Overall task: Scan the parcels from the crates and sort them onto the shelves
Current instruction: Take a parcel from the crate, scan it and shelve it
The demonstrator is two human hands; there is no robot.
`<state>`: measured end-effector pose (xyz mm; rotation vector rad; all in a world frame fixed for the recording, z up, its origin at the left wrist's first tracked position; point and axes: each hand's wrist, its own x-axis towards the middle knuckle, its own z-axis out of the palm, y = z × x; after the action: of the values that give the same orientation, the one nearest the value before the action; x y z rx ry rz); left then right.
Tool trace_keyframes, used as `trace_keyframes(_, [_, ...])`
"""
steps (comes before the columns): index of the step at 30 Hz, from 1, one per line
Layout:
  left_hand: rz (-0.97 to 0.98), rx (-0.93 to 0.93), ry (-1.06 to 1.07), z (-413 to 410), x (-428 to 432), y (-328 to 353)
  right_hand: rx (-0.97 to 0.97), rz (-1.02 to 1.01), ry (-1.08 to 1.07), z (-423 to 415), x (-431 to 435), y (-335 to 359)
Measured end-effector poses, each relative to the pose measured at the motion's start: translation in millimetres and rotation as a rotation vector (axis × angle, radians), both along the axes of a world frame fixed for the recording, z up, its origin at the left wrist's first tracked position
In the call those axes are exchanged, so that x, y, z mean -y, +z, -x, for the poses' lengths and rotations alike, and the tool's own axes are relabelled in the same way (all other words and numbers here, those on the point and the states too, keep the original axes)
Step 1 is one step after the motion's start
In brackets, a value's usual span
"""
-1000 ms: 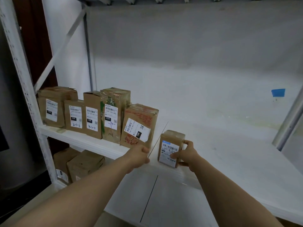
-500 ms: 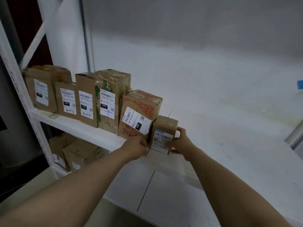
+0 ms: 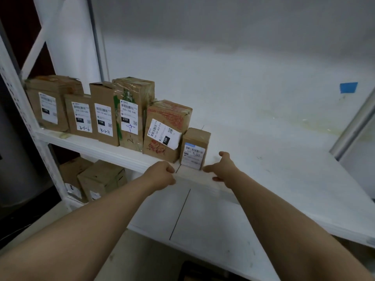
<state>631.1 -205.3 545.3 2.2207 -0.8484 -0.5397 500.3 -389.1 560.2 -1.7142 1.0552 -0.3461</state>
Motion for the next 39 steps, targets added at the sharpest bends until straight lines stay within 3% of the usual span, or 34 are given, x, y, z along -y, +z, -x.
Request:
trace_keyframes(8, [-0.074,-0.031,-0.123,85.1,-69.8,-15.8,-0.018,0.047,-0.101,114.9,-75.5,-16.3])
trace_keyframes(17, [-0.321,-0.116,-0.213,197.4,-175.6,-99.6,-0.473,0.005,-0.199,295.0,-177.7,-109.0])
trace_keyframes(22, [-0.441,-0.192,-0.246,244.0,-220.3,-144.5,-0.594,-0.106,-0.32,372.9,-206.4,-158.3])
trace_keyframes(32, [-0.576,-0.185,-0.438,337.1,-243.4,-234.1,-0.768,-0.244,-0.159,458.6,-255.2,-244.5])
trace_keyframes(39, [-0.688,-0.224,-0.584,423.8,-225.9,-330.0,-0.72,-0.345,-0.138,521.2,-264.7,-342.2])
